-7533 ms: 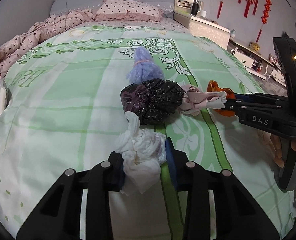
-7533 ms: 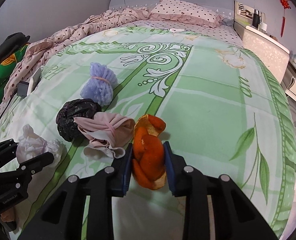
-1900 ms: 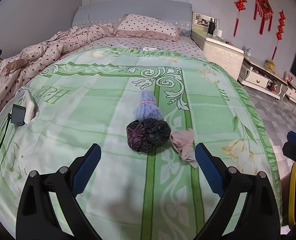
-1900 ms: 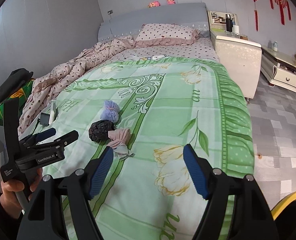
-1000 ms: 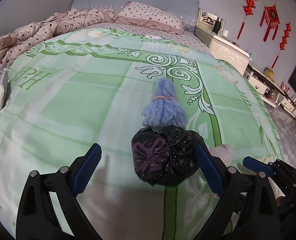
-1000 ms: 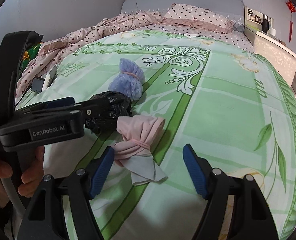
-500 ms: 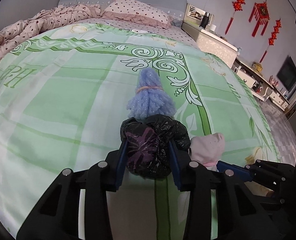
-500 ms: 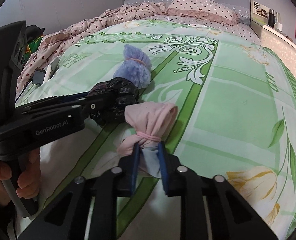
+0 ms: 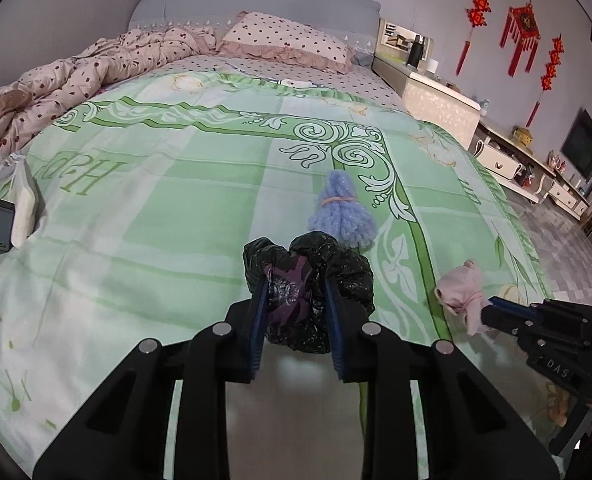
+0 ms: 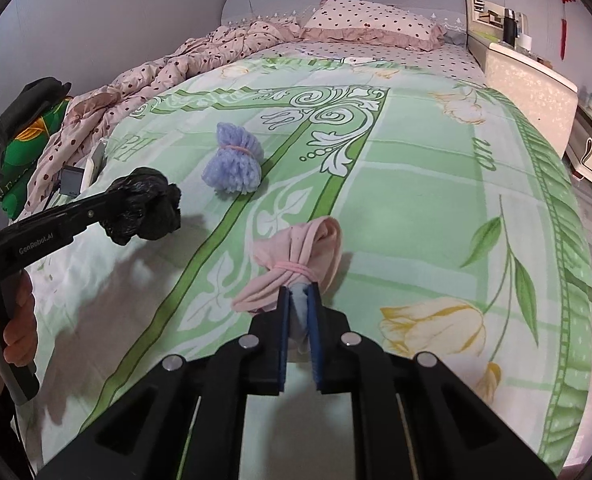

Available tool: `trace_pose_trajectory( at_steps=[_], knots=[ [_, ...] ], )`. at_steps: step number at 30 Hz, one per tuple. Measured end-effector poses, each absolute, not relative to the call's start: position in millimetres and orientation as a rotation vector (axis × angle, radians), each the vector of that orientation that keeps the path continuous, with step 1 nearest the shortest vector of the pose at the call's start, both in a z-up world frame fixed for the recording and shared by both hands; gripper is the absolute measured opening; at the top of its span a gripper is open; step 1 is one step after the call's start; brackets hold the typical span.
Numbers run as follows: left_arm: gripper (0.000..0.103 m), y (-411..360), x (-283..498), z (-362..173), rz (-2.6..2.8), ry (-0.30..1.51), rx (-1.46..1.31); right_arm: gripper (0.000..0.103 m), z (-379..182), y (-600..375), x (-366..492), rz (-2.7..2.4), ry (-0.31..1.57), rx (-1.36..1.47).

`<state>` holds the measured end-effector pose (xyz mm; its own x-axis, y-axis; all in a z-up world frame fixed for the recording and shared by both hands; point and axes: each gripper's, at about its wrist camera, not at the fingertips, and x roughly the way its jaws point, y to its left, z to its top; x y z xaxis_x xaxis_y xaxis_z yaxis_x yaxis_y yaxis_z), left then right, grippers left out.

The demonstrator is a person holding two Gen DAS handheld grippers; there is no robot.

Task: Collect trash
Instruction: 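Carry the black bag and pink cloth over the yellow bin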

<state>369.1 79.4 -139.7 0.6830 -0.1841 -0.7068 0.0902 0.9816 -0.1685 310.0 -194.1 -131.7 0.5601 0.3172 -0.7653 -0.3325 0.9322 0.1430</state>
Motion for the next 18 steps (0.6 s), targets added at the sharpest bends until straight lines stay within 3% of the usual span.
trace_pose_trajectory(
  at_steps=[18],
  knots=[
    [0.025, 124, 277, -55, -0.048, 0.705, -0.126, 0.007, -54, -276, 217, 0.305, 0.777, 0.070]
  ],
)
